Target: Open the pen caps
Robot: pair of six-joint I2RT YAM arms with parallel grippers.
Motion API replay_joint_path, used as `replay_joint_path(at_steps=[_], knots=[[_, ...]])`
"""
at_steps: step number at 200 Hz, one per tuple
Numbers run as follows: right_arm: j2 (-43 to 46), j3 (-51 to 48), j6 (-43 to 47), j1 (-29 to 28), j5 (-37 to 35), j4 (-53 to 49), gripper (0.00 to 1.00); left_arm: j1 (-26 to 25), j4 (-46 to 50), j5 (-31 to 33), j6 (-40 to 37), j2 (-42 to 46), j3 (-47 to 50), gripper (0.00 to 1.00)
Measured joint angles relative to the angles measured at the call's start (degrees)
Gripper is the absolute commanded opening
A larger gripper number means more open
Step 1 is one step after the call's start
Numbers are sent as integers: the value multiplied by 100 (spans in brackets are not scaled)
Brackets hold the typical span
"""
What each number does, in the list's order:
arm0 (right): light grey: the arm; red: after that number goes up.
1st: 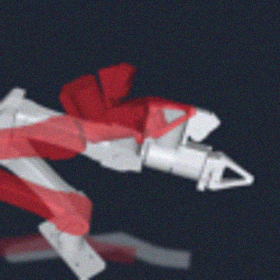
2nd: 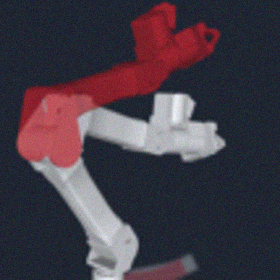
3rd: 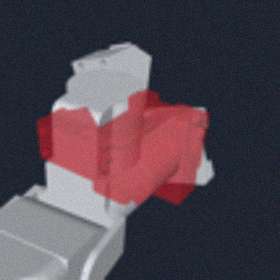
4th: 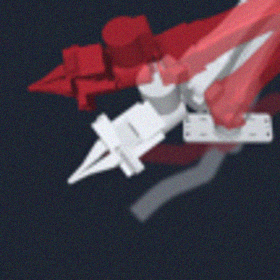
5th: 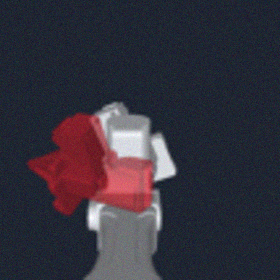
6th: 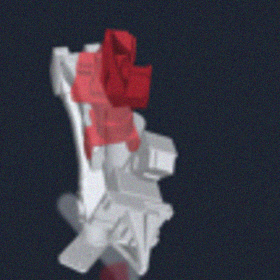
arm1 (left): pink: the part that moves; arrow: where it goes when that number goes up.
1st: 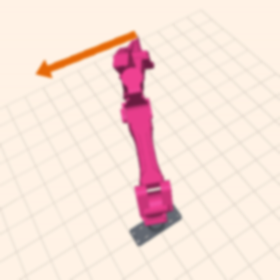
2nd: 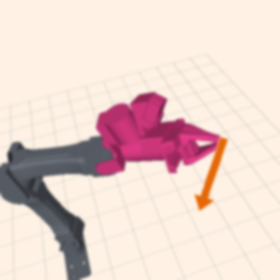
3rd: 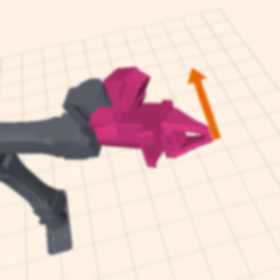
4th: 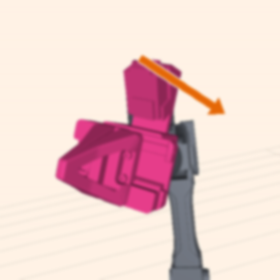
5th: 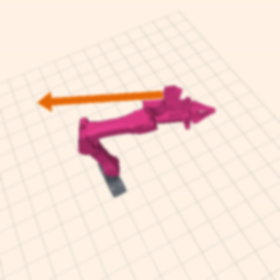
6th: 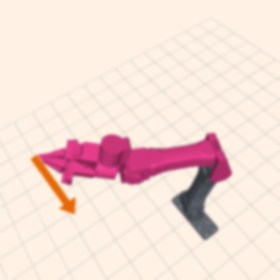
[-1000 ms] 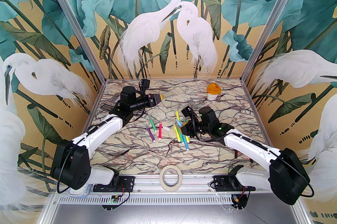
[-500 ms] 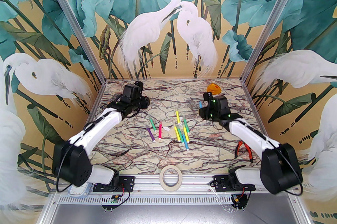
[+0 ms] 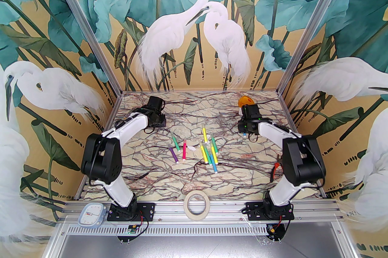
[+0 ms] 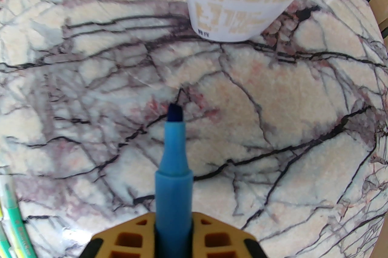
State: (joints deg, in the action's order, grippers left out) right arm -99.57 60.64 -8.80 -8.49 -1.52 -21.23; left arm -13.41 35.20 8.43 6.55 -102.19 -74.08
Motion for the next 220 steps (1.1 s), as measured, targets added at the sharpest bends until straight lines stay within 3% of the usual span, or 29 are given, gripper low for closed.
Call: replay_joint_path(at_steps=[105,220], knots=[[-741,603,2,188,-157,-581,7,232,251,-175,-170,-1139,-570,0],[-994,809,-2,223,-168,-861,22,367,310,-302,-190,-1440,-809,26]])
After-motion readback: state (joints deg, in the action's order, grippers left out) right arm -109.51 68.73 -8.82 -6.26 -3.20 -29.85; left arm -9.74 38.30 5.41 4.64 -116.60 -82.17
